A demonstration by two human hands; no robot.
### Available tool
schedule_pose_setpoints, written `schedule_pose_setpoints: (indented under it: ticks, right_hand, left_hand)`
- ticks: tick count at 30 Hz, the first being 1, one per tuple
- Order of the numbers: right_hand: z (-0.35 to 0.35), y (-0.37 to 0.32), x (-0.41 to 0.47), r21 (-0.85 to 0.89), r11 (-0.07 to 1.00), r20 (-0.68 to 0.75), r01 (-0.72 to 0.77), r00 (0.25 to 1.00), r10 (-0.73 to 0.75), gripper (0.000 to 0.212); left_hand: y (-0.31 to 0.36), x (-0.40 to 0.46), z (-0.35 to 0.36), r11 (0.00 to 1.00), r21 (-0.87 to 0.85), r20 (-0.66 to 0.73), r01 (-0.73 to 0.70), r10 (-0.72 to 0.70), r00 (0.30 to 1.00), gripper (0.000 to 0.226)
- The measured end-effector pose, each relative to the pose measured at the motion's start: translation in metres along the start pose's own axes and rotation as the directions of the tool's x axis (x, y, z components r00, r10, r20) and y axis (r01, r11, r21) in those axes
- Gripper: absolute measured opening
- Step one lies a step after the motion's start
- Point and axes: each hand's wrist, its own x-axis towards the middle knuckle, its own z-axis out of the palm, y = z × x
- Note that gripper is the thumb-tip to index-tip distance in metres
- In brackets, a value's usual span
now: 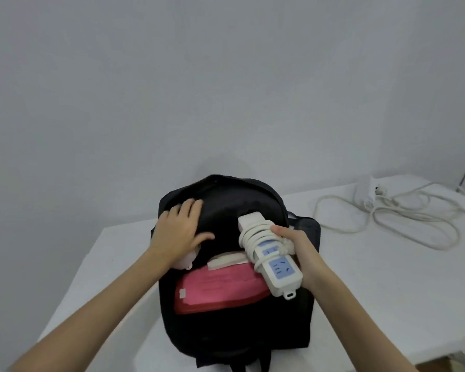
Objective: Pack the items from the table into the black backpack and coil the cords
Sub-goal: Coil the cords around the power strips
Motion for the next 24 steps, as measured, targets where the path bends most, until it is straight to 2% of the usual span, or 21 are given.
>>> schedule_pose_setpoints:
  ticks: [2,4,6,9,13,15,17,21,24]
  right_hand:
    - [0.002,0.002,0.000,-0.077,0.996,0.045,0.044,0.998,-0.041,0.022]
    - [0.009,0.004,-0.004,-0.262,0.961,0.123,0.091,0.991,-0.060,0.008]
    - [0.019,0.005,0.001,-0.374,0.919,0.115,0.126,0.989,-0.089,0.004]
    - [0.033,-0.005,0.028,-0.349,0.928,0.017,0.126,0.992,-0.128,0.034]
    - [0.060,-0.009,0.061,-0.430,0.894,-0.115,0.127,0.974,-0.194,0.024]
    - [0.071,-0.002,0.081,-0.486,0.864,-0.175,0.128,0.955,-0.240,0.030]
    - [0.080,0.003,0.104,-0.540,0.832,-0.213,0.126,0.936,-0.280,0.035]
    - [0.096,0.000,0.138,-0.737,0.672,-0.204,0.066,0.927,-0.315,0.045]
    - [0.103,-0.005,0.147,-0.770,0.638,-0.271,0.003,0.904,-0.332,0.045]
  left_hand:
    - [-0.013,0.015,-0.003,0.987,-0.102,0.053,0.122,-0.117,0.992,0.059]
    - [-0.017,0.032,-0.010,0.948,-0.211,0.074,0.240,-0.229,0.970,0.048]
    - [-0.019,0.042,-0.012,0.943,-0.254,-0.006,0.215,-0.224,0.975,0.044]
    - [-0.020,0.044,-0.015,0.954,-0.250,-0.086,0.163,-0.190,0.978,0.050]
    - [-0.029,0.045,-0.016,0.938,-0.319,-0.166,0.139,-0.199,0.966,0.049]
    - [-0.031,0.043,-0.018,0.926,-0.361,-0.199,0.112,-0.194,0.961,0.046]
    - [-0.031,0.040,-0.021,0.922,-0.381,-0.225,0.074,-0.170,0.960,0.042]
    - [-0.031,0.040,-0.021,0.900,-0.431,-0.240,0.064,-0.183,0.953,0.035]
    - [-0.032,0.044,-0.018,0.892,-0.445,-0.212,0.083,-0.194,0.958,0.034]
